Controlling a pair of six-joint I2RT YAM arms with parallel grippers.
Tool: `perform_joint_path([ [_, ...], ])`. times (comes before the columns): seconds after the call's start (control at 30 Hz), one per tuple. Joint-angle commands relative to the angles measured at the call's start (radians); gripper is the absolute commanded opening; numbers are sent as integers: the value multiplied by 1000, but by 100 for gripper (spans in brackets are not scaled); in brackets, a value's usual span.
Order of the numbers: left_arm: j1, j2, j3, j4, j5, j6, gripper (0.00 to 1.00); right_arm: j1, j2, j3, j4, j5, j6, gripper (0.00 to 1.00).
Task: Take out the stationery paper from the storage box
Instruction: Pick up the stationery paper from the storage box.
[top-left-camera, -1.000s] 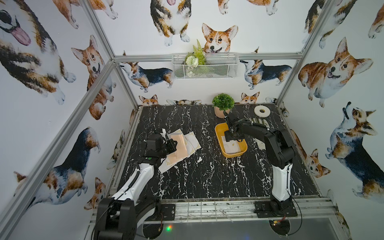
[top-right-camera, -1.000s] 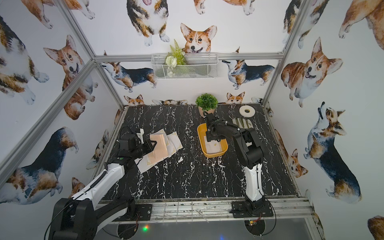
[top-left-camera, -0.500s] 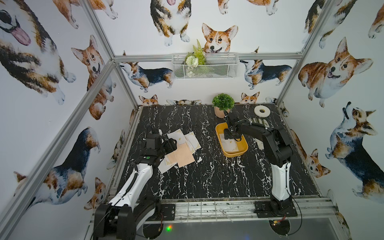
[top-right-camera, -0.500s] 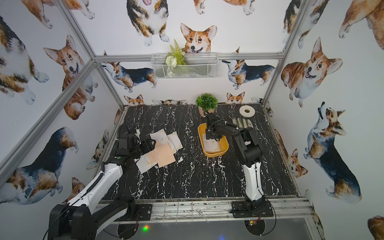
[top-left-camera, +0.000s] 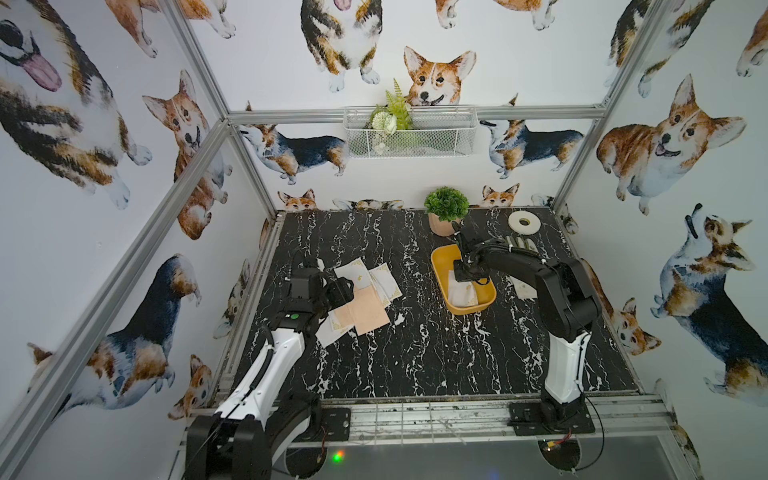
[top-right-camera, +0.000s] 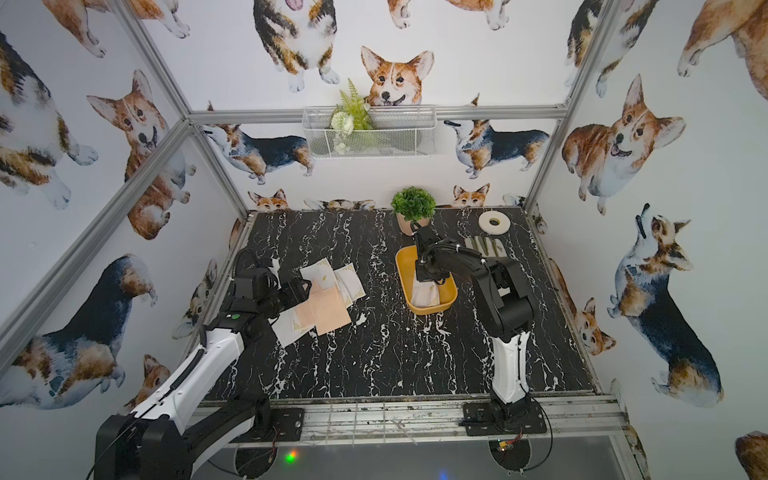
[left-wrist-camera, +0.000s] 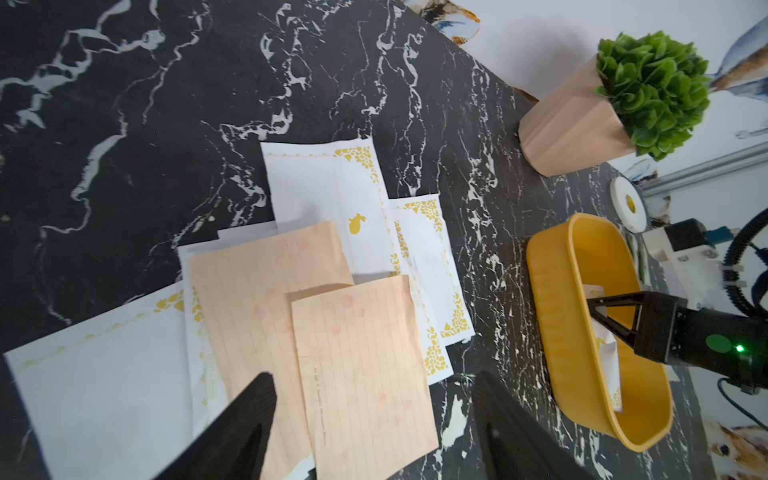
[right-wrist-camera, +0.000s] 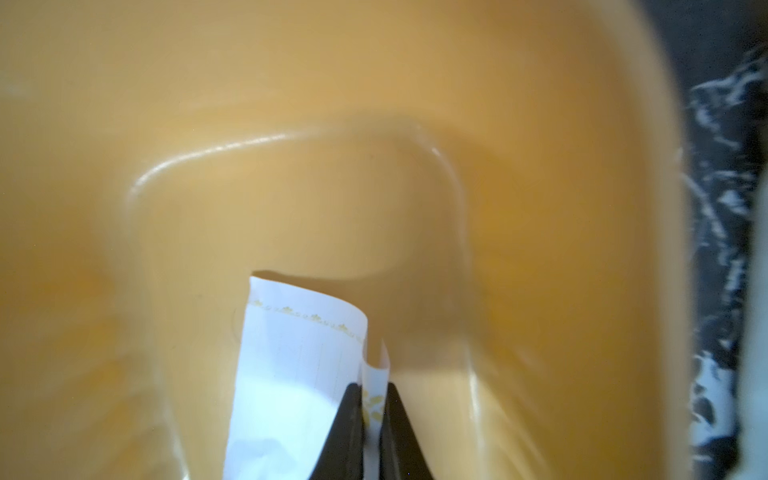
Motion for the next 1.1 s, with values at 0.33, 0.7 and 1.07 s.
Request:
perform_joint_path([
  [0.33, -92, 148, -75, 562, 368, -231, 80, 37, -298, -13, -76, -4, 44, 14],
  [0.7, -170, 381, -111, 1100, 491, -482, 81, 102, -445, -24, -65, -45, 105, 14],
  [1.07, -318, 731, -21, 1576, 473, -723, 79, 179, -458, -46, 26, -161, 191, 15],
])
